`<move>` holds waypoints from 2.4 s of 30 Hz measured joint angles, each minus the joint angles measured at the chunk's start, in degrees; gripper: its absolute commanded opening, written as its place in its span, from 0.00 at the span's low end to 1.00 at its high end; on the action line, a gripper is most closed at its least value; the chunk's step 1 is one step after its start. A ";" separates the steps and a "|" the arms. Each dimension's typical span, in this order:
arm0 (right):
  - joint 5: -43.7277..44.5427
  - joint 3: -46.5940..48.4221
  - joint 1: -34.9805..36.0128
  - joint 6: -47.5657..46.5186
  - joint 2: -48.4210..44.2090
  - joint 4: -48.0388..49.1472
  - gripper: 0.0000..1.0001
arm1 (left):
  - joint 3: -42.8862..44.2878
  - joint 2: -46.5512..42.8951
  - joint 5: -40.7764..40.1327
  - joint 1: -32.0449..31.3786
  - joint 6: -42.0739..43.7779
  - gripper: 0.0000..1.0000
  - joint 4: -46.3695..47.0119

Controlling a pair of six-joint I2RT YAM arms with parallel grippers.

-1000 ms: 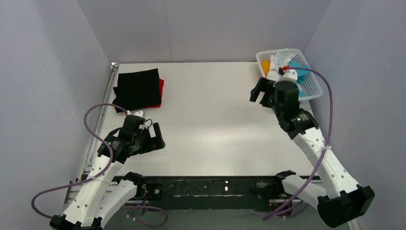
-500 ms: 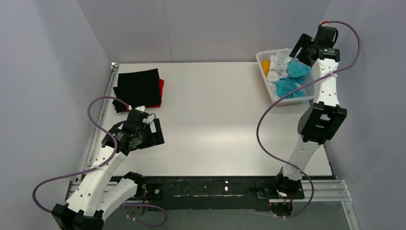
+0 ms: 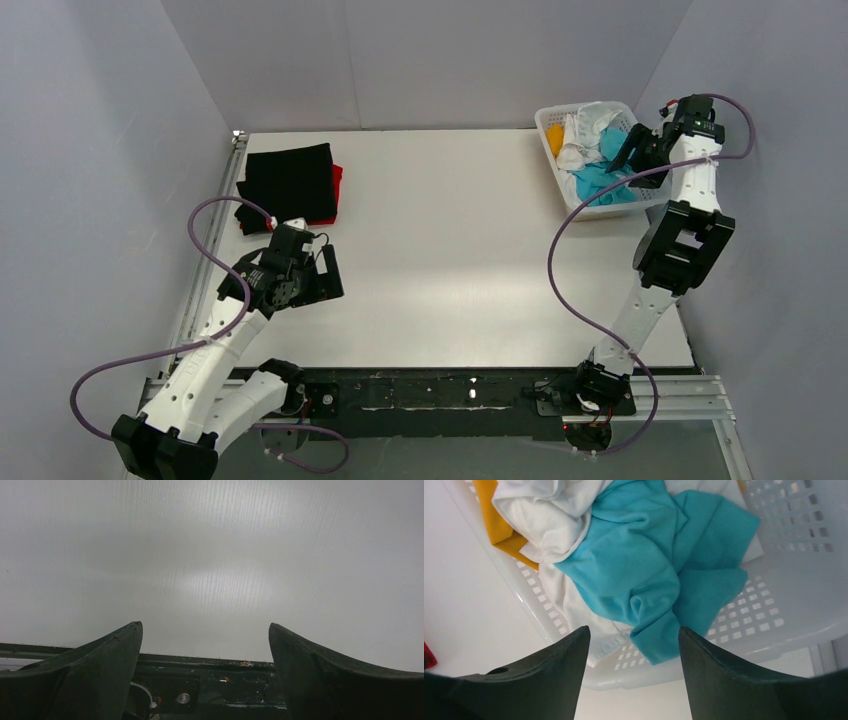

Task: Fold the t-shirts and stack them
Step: Grab crumpled tshirt from bin with the right arm, then move the tshirt to the center of the board

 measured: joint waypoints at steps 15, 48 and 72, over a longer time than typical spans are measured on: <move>-1.05 -2.89 1.01 -0.31 5.14 5.51 0.65 | 0.00 0.28 -1.11 0.00 0.00 0.98 0.87; -0.46 -5.75 8.35 0.85 -26.01 14.75 0.01 | 0.00 -5.75 -1.81 0.00 -0.17 0.98 0.57; -11.98 12.24 35.43 7.39 -37.35 29.81 0.01 | -0.15 -13.57 -1.99 0.00 -2.56 0.98 -3.52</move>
